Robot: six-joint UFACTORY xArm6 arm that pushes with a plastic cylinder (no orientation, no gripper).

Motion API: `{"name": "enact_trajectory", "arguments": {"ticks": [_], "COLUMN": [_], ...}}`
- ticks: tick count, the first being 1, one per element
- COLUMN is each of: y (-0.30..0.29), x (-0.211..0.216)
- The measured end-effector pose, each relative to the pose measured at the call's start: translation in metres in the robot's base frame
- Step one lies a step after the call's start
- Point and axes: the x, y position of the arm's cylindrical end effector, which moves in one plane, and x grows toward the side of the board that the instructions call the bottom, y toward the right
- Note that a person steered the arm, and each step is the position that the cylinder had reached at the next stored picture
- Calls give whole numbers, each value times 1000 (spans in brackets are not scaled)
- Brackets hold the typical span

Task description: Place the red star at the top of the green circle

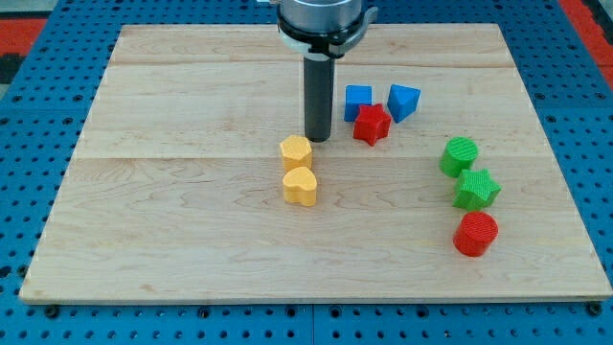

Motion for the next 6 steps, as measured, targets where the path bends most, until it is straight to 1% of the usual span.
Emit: {"name": "enact_trajectory", "arguments": {"ticks": [1, 3, 5, 6], "y": [37, 81, 119, 119], "x": [-13, -17, -17, -17]}}
